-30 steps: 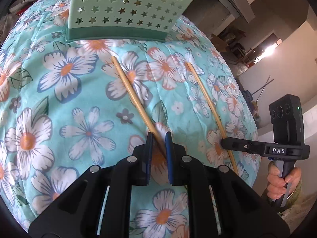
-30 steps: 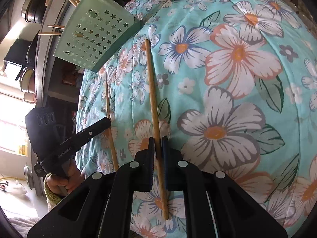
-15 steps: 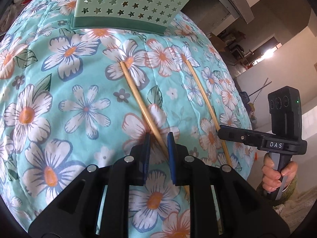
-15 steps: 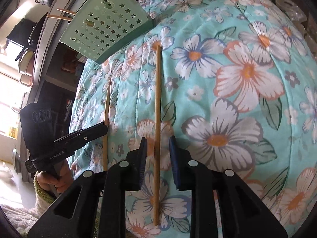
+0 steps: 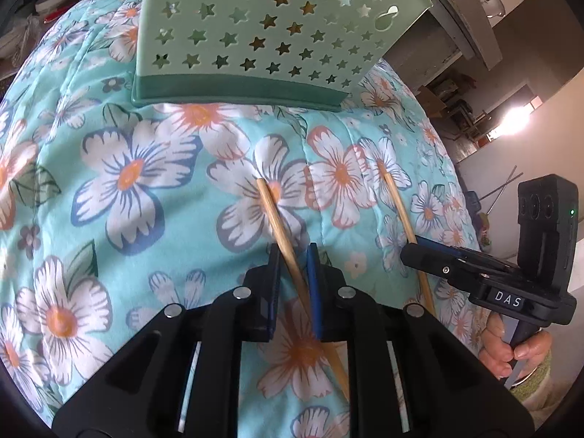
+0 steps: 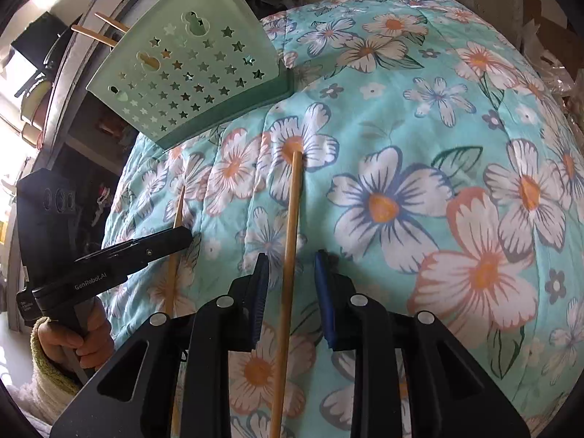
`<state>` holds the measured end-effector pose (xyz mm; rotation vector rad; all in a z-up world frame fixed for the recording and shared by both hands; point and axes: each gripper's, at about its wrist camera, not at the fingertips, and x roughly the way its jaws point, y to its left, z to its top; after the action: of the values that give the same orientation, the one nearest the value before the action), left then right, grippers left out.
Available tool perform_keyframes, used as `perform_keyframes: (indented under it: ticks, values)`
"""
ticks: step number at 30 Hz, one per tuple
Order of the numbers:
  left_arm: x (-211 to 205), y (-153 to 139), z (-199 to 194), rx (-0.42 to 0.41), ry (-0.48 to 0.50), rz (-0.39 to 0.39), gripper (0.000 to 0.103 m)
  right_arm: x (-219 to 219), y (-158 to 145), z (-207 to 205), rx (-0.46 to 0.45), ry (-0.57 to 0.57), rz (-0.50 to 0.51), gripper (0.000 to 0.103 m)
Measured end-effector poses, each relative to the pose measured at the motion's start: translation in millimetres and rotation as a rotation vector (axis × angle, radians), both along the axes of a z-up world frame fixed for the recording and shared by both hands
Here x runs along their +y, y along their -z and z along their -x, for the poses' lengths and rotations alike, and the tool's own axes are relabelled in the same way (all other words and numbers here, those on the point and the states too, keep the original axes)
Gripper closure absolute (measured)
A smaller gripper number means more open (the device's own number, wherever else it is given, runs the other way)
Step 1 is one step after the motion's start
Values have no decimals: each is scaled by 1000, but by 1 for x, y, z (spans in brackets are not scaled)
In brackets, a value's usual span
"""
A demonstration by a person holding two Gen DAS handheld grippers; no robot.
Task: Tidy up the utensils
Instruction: 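Hold the grasped chopsticks with both grippers just above the quilt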
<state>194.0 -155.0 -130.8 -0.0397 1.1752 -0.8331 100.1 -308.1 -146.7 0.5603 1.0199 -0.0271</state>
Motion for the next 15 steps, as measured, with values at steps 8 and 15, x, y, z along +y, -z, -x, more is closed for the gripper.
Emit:
perform_keyframes:
  ticks: [8, 15]
  values:
    - [-16, -6, 16, -155, 7, -109, 88, 1, 3, -28, -13, 8, 62, 84]
    - [-37, -8, 33, -253, 13, -178, 89, 1, 4, -29, -10, 26, 76, 96]
